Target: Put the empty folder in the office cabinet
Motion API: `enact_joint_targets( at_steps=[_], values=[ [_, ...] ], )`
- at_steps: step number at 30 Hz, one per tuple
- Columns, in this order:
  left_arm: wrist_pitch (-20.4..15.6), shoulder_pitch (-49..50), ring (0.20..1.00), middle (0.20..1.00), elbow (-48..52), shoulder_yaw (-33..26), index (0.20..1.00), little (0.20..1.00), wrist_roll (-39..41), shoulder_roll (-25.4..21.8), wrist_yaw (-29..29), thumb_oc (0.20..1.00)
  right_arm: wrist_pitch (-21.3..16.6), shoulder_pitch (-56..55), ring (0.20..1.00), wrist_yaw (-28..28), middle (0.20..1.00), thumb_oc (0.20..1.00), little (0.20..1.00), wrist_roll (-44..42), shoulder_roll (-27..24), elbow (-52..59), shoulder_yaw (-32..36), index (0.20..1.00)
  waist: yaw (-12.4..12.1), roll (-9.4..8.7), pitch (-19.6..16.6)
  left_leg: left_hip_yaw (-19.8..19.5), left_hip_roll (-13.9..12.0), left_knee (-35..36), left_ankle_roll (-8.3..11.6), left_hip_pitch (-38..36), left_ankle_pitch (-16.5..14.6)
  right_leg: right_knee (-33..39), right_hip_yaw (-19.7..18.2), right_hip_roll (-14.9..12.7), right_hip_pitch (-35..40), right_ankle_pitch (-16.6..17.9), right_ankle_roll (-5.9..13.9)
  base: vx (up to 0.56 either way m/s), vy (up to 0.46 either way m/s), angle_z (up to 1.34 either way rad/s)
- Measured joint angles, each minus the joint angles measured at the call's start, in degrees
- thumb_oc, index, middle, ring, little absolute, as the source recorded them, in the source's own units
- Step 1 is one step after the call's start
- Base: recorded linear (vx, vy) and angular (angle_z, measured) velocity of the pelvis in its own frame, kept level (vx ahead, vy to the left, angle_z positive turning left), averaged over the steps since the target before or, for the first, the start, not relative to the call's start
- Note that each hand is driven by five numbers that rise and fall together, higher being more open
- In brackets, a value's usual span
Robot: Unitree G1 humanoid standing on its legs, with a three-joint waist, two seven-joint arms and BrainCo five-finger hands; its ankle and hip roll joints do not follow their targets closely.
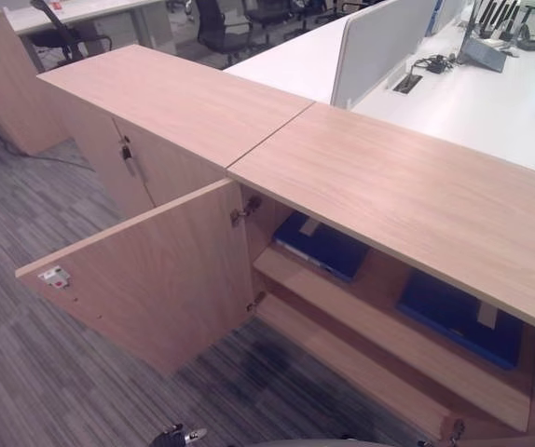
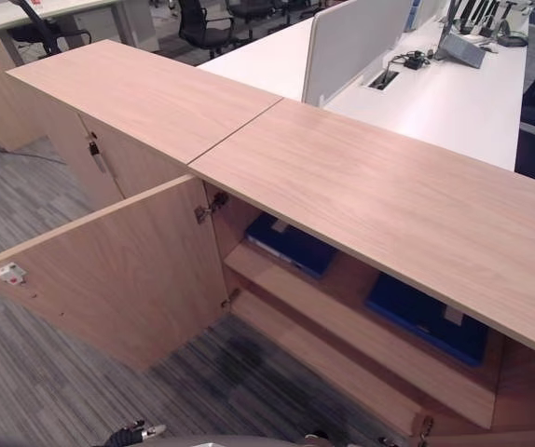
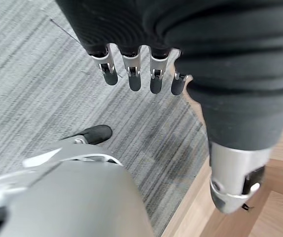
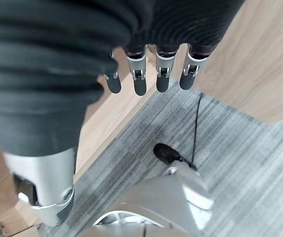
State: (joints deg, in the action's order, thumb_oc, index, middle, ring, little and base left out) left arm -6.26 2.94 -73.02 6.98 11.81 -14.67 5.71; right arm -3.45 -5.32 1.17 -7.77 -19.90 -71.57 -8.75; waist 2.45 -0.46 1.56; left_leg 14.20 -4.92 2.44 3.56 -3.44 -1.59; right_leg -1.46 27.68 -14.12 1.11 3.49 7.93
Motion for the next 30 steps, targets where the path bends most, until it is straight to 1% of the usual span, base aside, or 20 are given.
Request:
enact_joint_targets(
  at_steps=[1,3,7,8,9,11,12,13,14,15,16,17,18,19,20,21,24,25,26,30],
  values=[
    [-0.01,0.09,1.0,1.0,0.03,0.21,1.0,1.0,-0.17,0.3,0.01,1.0,0.0,-0.22,1.0,0.0,1.0,1.0,1.0,0.0,0.0,0.06,-0.01,1.0,0.02,0.42,-0.22,-0.49,0.07,0.4,-0.01,-0.1,0.71,0.01,0.0,0.02,0.0,-0.05,0.05,-0.15,0.075,0.17],
    [-0.01,-0.1,1.0,1.0,0.39,0.36,1.0,1.0,-2.0,0.66,0.26,1.0,0.02,0.55,1.0,-0.01,1.0,1.0,1.0,0.0,0.07,0.05,-0.05,1.0,-0.04,0.77,-0.41,-0.65,0.09,0.47,0.04,-0.15,0.89,-0.21,-0.07,0.08,0.06,-0.01,0.01,-0.15,0.063,0.08],
    [-0.01,-0.63,1.0,1.0,0.78,0.33,1.0,1.0,-2.08,0.75,0.32,1.0,0.03,1.79,1.0,-0.04,1.0,1.0,1.0,-0.02,0.31,0.16,-0.14,1.0,-0.55,0.78,-0.21,-1.0,0.19,0.47,0.03,-0.97,0.89,-1.38,-0.39,-0.24,0.59,-0.32,-0.01,-0.14,0.042,0.06],
    [-0.02,-0.79,1.0,1.0,0.8,0.79,1.0,1.0,-2.06,0.79,0.39,1.0,0.0,1.83,1.0,-0.05,1.0,1.0,1.0,-0.05,0.5,0.19,-0.14,1.0,-0.5,0.68,0.03,-1.93,0.4,0.32,-0.01,-1.0,0.9,-2.77,-1.03,-0.72,0.67,-1.02,0.16,-0.13,0.015,0.32],
    [-0.05,-1.39,1.0,1.0,1.2,1.62,1.0,1.0,-2.03,0.78,0.38,1.0,0.0,1.77,1.0,-0.04,1.0,1.0,1.0,-0.06,0.67,0.0,-0.14,1.0,-0.42,0.66,0.53,-2.85,0.69,0.26,-0.24,-1.0,1.02,-4.64,-3.23,-1.35,0.39,-1.89,0.56,-0.21,0.009,0.48],
    [-0.21,-3.46,1.0,1.0,1.24,2.56,1.0,1.0,-1.99,0.85,0.42,1.0,0.0,2.26,1.0,-0.02,1.0,1.0,1.0,-0.14,0.81,-0.42,-0.14,1.0,0.04,1.09,2.29,-5.16,1.11,0.93,-1.22,-0.68,1.57,-10.57,-10.0,-2.45,-1.91,-3.58,1.56,-0.22,0.02,0.58],
    [-0.17,-4.19,1.0,1.0,1.19,2.58,1.0,1.0,-1.98,1.02,0.28,1.0,0.07,3.39,1.0,-0.05,1.0,1.0,1.0,-0.15,0.78,-1.12,-0.1,1.0,0.47,1.2,3.21,-6.5,1.35,1.73,-1.82,-0.25,2.4,-15.79,-16.07,-2.66,-4.4,-3.99,2.16,-0.17,-0.001,0.74],
    [-0.18,-5.27,1.0,1.0,1.05,3.81,1.0,1.0,-1.97,1.01,0.27,1.0,0.04,3.66,1.0,-0.13,1.0,1.0,1.0,-0.26,0.71,-1.15,-0.1,1.0,0.93,2.28,3.88,-8.57,1.24,1.78,-2.47,0.55,3.18,-19.91,-23.58,-1.82,-7.53,-5.31,3.06,-0.13,-0.017,0.99],
    [-0.2,-5.85,1.0,1.0,1.09,4.31,1.0,1.0,-1.96,0.72,0.23,1.0,0.06,3.41,1.0,0.04,1.0,1.0,1.0,-0.69,1.07,-1.19,-0.18,1.0,1.5,2.14,3.71,-10.47,1.42,2.36,-2.32,1.23,4.51,-18.92,-29.52,-0.76,-7.76,-7.14,4.79,-0.11,-0.043,0.97],
    [-0.34,-5.94,1.0,1.0,1.29,4.32,1.0,1.0,-1.96,-0.06,0.2,1.0,0.1,3.55,1.0,0.02,1.0,1.0,1.0,-1.38,1.82,-1.48,-0.14,1.0,1.38,1.55,4.11,-11.14,1.76,2.74,-1.84,1.29,5.15,-16.35,-30.73,-0.64,-6.89,-7.01,5.13,-0.09,-0.051,0.71],
    [-0.53,-5.5,1.0,1.0,1.29,4.3,1.0,1.0,-1.97,-1.29,0.12,1.0,0.17,3.97,1.0,-0.3,1.0,1.0,1.0,-2.17,2.89,-2.27,-0.11,1.0,0.61,0.18,4.21,-11.21,2.34,2.8,-1.6,1.13,5.24,-13.31,-30.05,-0.62,-6.3,-6.32,3.87,-0.11,-0.106,0.16],
    [-0.38,-4.97,1.0,1.0,0.75,4.16,1.0,1.0,-1.94,-1.9,-0.14,1.0,0.29,4.1,1.0,-0.46,1.0,1.0,1.0,-2.38,3.05,-2.8,-0.16,1.0,-0.49,-0.23,3.53,-10.89,2.16,2.76,-1.04,1.06,5.61,-9.53,-26.31,-0.98,-4.24,-6.91,3.6,-0.03,-0.145,-0.11],
    [-0.17,-3.4,1.0,1.0,0.44,3.86,1.0,1.0,-1.91,-1.69,-0.2,1.0,0.03,4.45,1.0,-0.57,1.0,1.0,1.0,-2.34,2.87,-2.74,-0.16,1.0,-1.74,0.75,3.05,-10.67,0.64,2.85,-0.28,1.08,5.44,-1.37,-22.47,0.17,-0.03,-5.14,2.76,0.0,-0.18,-0.02],
    [-0.2,-2.34,1.0,1.0,0.82,3.55,1.0,1.0,-1.79,-1.18,-0.12,1.0,-0.03,4.27,1.0,-0.6,1.0,1.0,1.0,-2.33,2.88,-2.54,-0.17,1.0,-1.92,1.39,2.58,-11.37,-0.23,2.89,0.11,1.07,5.43,2.42,-21.42,1.38,2.05,-3.67,2.47,0.02,-0.168,0.08],
    [-0.2,-1.46,1.0,1.0,0.83,3.57,1.0,1.0,-1.44,-0.8,-0.11,1.0,0.02,4.27,1.0,-0.55,1.0,1.0,1.0,-2.23,2.89,-2.6,-0.61,1.0,-2.65,1.86,1.97,-11.48,-0.85,2.94,0.18,0.9,5.44,4.05,-21.41,2.16,2.8,-3.42,2.15,0.0,-0.201,0.07],
    [-0.15,1.26,1.0,1.0,0.96,2.67,1.0,1.0,-0.92,0.02,-0.15,1.0,0.02,4.2,1.0,-0.39,1.0,1.0,1.0,-1.8,2.74,-2.63,-2.53,1.0,-3.23,2.16,-0.02,-11.4,-2.36,3.18,0.83,1.11,5.15,6.56,-21.24,3.86,3.7,-2.4,1.35,0.0,-0.141,-0.04],
    [-0.15,2.27,1.0,1.0,1.03,1.98,1.0,1.0,-0.82,1.51,-0.14,1.0,0.08,3.53,1.0,0.09,1.0,1.0,1.0,-1.59,2.02,-2.58,-2.76,1.0,-3.67,2.87,-2.0,-12.28,-3.35,2.82,1.27,0.96,5.26,6.88,-20.37,4.96,4.74,-2.36,1.07,0.0,-0.16,0.1],
    [-0.18,2.49,1.0,1.0,1.08,2.0,1.0,1.0,-0.82,1.72,-0.13,1.0,0.21,3.37,1.0,0.1,1.0,1.0,1.0,-0.98,1.81,-2.61,-2.75,1.0,-3.66,3.03,-2.14,-12.71,-3.47,2.72,2.17,0.95,5.7,6.88,-20.05,5.13,5.19,-2.35,1.04,-0.01,-0.117,0.28],
    [-0.19,1.66,1.0,1.0,1.18,2.01,1.0,1.0,-0.83,1.86,-0.13,1.0,0.37,2.87,1.0,0.1,1.0,1.0,1.0,0.03,1.5,-2.67,-2.97,1.0,-3.49,2.93,-2.24,-13.73,-3.47,2.73,2.26,0.8,5.72,6.88,-18.94,5.21,5.72,-2.49,0.82,-0.03,-0.133,0.3],
    [-0.18,1.61,1.0,1.0,1.21,1.98,1.0,1.0,-0.81,1.86,-0.16,1.0,0.36,2.6,1.0,0.11,1.0,1.0,1.0,0.0,1.25,-2.78,-2.62,1.0,-3.78,2.95,-2.23,-14.73,-3.46,2.73,2.98,0.88,6.18,6.9,-17.95,5.26,6.54,-2.51,0.81,-0.02,-0.09,0.16]
  ],
)
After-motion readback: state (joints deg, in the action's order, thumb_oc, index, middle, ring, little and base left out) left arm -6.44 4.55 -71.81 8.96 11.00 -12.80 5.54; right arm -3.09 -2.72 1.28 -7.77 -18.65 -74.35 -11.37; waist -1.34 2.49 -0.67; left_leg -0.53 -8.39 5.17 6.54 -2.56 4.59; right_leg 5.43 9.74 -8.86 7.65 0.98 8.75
